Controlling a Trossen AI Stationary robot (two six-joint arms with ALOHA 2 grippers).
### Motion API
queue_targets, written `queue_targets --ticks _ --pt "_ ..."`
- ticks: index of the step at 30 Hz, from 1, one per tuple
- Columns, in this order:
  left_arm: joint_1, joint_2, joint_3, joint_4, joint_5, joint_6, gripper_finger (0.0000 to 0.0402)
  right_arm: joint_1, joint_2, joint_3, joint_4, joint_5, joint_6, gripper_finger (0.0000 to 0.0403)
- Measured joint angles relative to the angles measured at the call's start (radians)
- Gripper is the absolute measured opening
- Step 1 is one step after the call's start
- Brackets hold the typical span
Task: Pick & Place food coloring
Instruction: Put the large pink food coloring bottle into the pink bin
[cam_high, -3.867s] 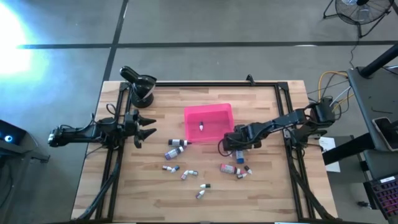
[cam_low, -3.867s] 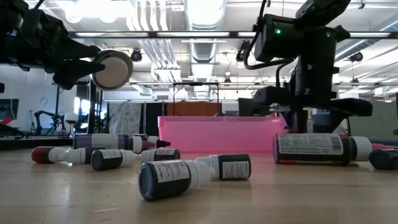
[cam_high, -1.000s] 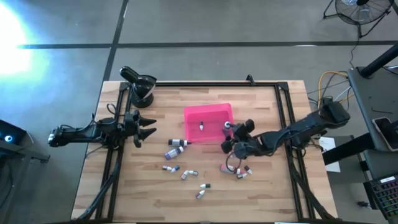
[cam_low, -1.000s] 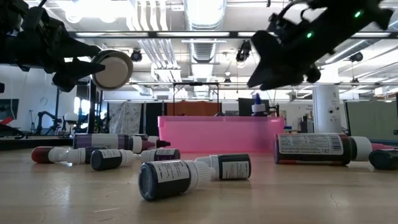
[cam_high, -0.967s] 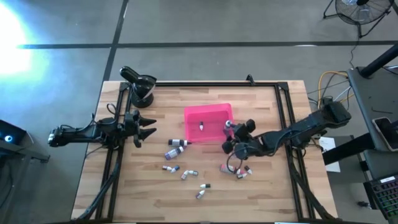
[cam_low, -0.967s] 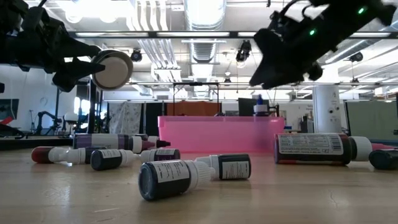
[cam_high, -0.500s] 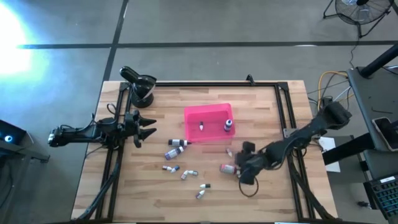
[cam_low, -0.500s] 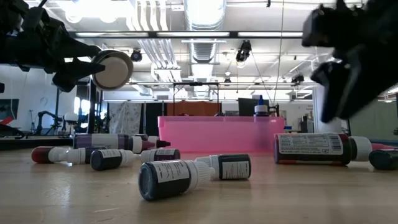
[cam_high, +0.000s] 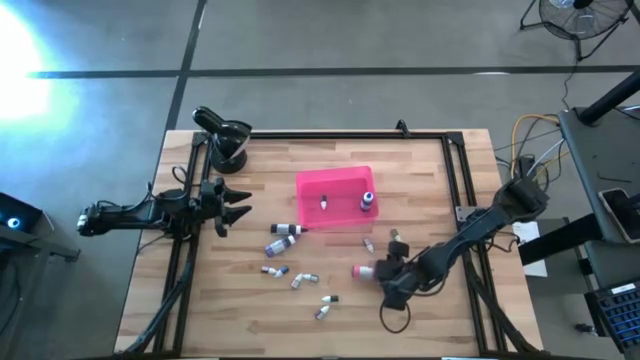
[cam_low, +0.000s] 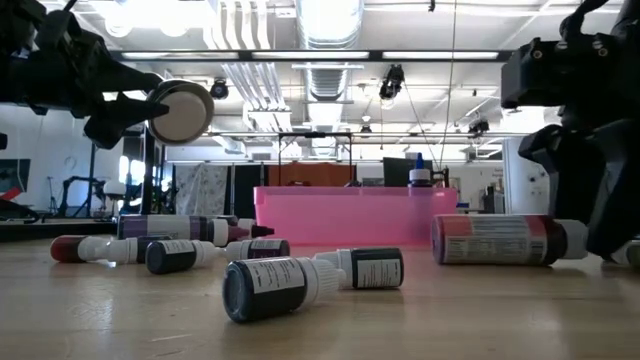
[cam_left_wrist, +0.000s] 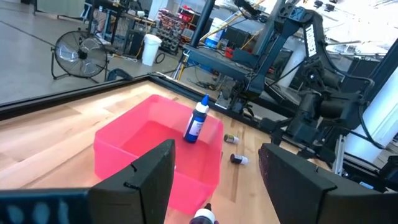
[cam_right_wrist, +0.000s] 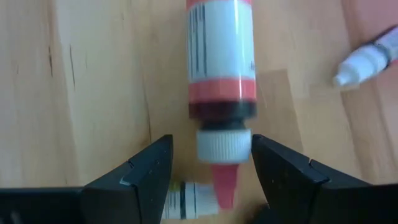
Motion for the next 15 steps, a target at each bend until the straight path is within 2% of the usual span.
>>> queue_targets --ticks 8,15 --pt "0.0 0.002 0.0 0.0 0.0 0.0 0.0208 -0.003 0.037 0.019 0.001 0.021 0.001 0.0202" --pt "0.0 0.002 0.0 0.0 0.0 -0.027 0.0208 -0.003 0.028 0.031 -0.084 -0.019 0.004 0.013"
